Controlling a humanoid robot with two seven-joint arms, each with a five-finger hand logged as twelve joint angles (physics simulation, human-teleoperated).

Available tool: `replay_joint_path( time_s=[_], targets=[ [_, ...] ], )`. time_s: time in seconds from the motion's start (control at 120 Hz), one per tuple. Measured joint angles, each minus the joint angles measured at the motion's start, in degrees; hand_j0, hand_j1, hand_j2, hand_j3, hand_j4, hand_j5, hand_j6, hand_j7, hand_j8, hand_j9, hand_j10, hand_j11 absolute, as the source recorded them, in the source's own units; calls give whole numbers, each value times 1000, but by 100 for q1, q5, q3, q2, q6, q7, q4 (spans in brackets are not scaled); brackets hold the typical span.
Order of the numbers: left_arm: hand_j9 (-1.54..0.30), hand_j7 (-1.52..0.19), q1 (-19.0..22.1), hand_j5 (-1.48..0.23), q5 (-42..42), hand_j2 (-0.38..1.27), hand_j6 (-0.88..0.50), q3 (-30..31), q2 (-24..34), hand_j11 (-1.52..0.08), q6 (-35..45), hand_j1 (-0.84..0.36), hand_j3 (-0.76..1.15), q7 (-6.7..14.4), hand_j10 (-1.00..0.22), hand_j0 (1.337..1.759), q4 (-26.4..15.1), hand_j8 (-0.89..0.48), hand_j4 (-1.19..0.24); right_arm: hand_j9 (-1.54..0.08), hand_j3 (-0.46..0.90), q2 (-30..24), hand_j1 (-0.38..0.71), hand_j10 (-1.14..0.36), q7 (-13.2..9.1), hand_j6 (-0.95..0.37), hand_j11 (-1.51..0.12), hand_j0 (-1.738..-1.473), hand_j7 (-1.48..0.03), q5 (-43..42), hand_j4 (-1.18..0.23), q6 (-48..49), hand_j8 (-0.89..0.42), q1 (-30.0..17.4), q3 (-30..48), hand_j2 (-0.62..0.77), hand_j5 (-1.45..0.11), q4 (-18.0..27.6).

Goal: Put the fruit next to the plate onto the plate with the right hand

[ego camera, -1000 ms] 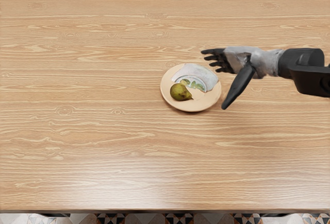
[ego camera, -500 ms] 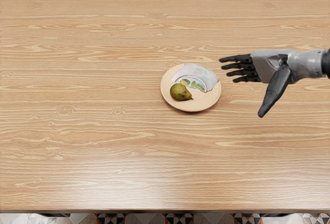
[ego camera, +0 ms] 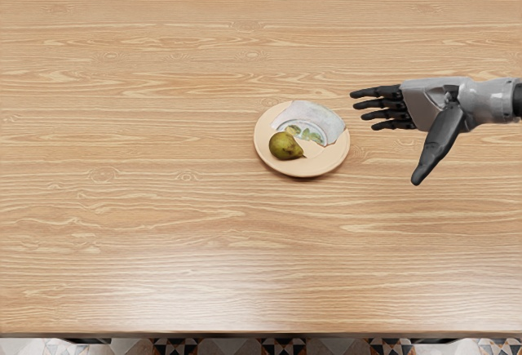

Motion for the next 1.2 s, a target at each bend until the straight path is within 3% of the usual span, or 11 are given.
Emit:
replay_joint_path(
  time_s=[1.2],
  targets=[
    [0,0,0,0,0,0,0,0,0,0,0,349,0,0,0,1658,0,0,0,0,0,0,-349,-1,0,-2,0,-1658,0,0,-1,0,-1,0,0,1,0,0]
  ],
)
